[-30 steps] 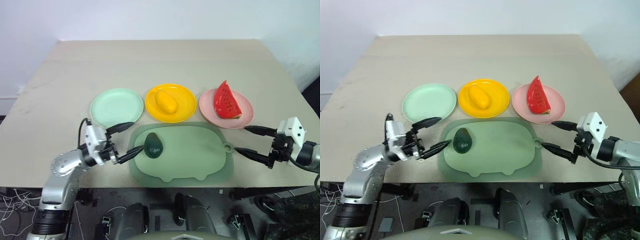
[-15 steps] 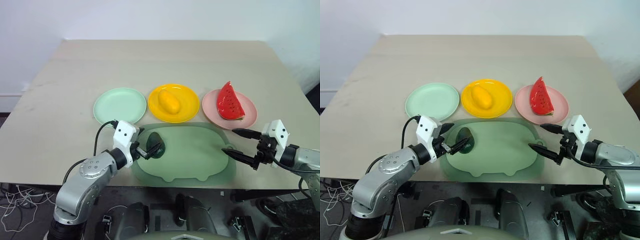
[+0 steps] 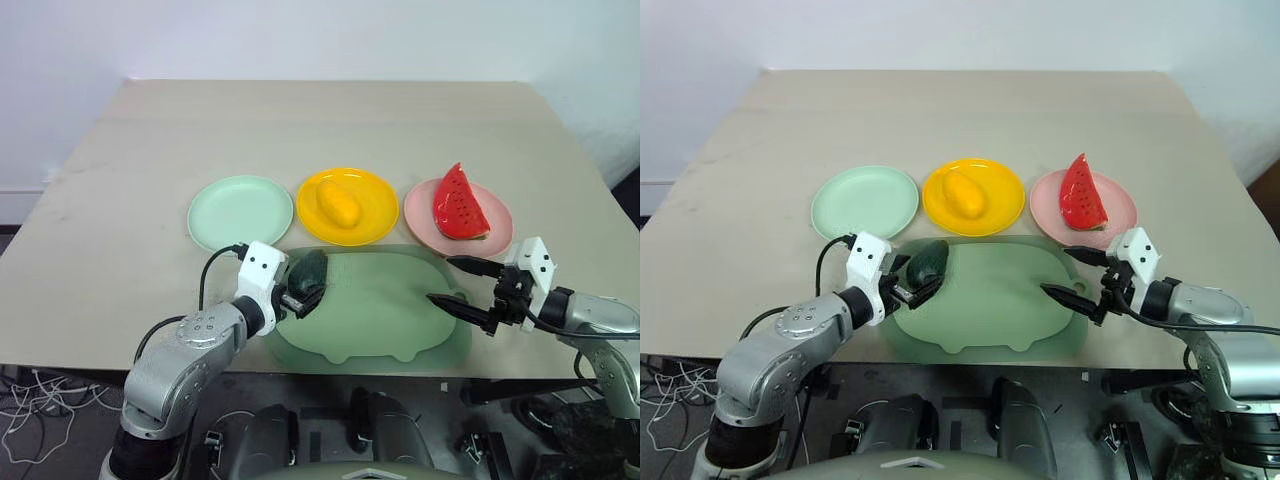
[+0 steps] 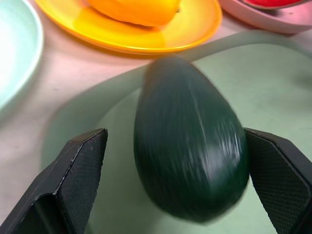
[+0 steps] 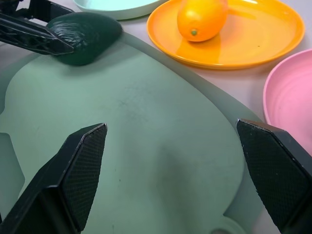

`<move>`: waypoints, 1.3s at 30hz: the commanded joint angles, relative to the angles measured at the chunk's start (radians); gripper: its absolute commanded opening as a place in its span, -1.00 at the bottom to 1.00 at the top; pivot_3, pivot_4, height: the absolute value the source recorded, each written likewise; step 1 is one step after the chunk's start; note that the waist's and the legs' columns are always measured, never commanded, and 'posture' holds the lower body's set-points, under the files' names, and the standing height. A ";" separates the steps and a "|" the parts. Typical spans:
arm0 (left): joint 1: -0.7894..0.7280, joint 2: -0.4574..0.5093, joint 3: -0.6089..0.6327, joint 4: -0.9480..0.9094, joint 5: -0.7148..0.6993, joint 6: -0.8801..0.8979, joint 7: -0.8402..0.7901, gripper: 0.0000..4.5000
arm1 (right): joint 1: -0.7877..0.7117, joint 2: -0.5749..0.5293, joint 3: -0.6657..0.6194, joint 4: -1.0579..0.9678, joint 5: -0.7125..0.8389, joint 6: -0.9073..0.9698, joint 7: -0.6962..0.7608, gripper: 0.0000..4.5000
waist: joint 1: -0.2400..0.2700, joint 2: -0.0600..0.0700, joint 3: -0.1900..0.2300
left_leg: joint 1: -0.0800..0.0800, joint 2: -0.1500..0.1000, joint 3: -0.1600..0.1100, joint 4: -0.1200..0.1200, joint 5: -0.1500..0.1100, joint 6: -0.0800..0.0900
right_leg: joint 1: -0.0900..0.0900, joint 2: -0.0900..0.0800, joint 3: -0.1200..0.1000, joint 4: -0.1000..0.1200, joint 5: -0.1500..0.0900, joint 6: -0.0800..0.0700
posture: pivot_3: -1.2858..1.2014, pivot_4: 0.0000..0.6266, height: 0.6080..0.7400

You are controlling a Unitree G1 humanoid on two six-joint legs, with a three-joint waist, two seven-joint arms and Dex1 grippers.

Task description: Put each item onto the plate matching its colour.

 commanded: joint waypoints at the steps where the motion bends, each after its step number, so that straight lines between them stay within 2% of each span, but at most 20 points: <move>1: -0.010 -0.003 -0.022 0.052 0.040 -0.097 -0.022 1.00 | -0.019 0.013 -0.007 -0.028 0.010 -0.015 -0.018 0.98 | 0.000 0.000 0.000 | 0.000 0.000 0.000 0.000 0.000 0.000 | 0.000 0.000 0.000 0.000 0.000 0.000 | 0.03 -0.52 0.89; 3: -0.021 -0.006 -0.030 0.092 0.063 -0.133 -0.024 1.00 | -0.024 0.018 -0.002 -0.026 0.006 -0.019 -0.027 0.98 | 0.000 0.000 0.000 | 0.000 0.000 0.000 0.000 0.000 0.000 | 0.000 0.000 0.000 0.000 0.000 0.000 | 0.03 -0.52 0.89; 7: -0.032 -0.011 -0.038 0.156 0.086 -0.221 -0.059 0.66 | -0.027 0.034 0.004 -0.034 0.008 -0.017 -0.043 1.00 | 0.000 0.000 0.000 | 0.000 0.000 0.000 0.000 0.000 0.000 | 0.000 0.000 0.000 0.000 0.000 0.000 | 0.03 -0.52 0.89; 8: -0.032 -0.009 -0.040 0.166 0.089 -0.240 -0.073 0.51 | -0.025 0.037 0.006 -0.035 0.006 -0.021 -0.045 1.00 | 0.000 0.000 0.000 | 0.000 0.000 0.000 0.000 0.000 0.000 | 0.000 0.000 0.000 0.000 0.000 0.000 | 0.03 -0.52 0.89; 16: -0.057 0.020 -0.046 0.204 0.100 -0.325 -0.176 0.51 | -0.032 0.057 0.024 -0.031 0.001 -0.034 -0.070 1.00 | -0.001 0.000 0.000 | 0.000 0.000 0.000 0.000 0.000 0.000 | 0.000 0.000 0.000 0.000 0.000 0.000 | 0.03 -0.52 0.89; 21: -0.041 0.095 -0.011 0.139 0.038 -0.316 -0.291 0.51 | -0.025 0.067 0.028 -0.038 0.005 -0.036 -0.082 1.00 | -0.001 0.000 0.000 | 0.000 0.000 0.000 0.000 0.000 0.000 | -0.001 0.000 0.000 0.000 0.000 0.000 | 0.03 -0.52 0.89; 26: -0.063 0.138 0.043 0.092 -0.022 -0.201 -0.287 0.97 | -0.027 0.076 0.033 -0.037 0.005 -0.035 -0.092 1.00 | 0.000 0.000 0.000 | 0.000 0.001 0.000 0.000 0.000 0.000 | -0.001 0.000 0.000 0.000 0.000 0.000 | 0.03 -0.52 0.89; 29: -0.091 0.137 0.040 0.064 -0.031 -0.149 -0.264 0.97 | -0.025 0.081 0.035 -0.043 0.005 -0.032 -0.097 1.00 | 0.000 0.000 0.000 | 0.000 0.000 0.000 0.000 0.000 0.000 | 0.000 -0.001 0.000 0.000 0.000 0.000 | 0.03 -0.52 0.89; 34: -0.160 0.131 0.017 0.055 0.001 -0.174 -0.249 0.97 | -0.023 0.083 0.040 -0.053 0.010 -0.025 -0.108 1.00 | -0.001 0.000 0.000 | 0.000 0.000 0.000 0.000 0.000 0.000 | 0.000 -0.001 0.000 0.000 0.000 0.000 | 0.03 -0.52 0.89; 39: -0.250 0.153 0.035 0.108 -0.018 -0.218 -0.315 0.97 | -0.026 0.080 0.044 -0.056 0.013 -0.017 -0.114 1.00 | 0.000 0.000 0.000 | 0.000 0.000 0.000 0.000 0.000 0.000 | 0.000 0.000 0.000 0.001 0.000 0.000 | 0.03 -0.52 0.89</move>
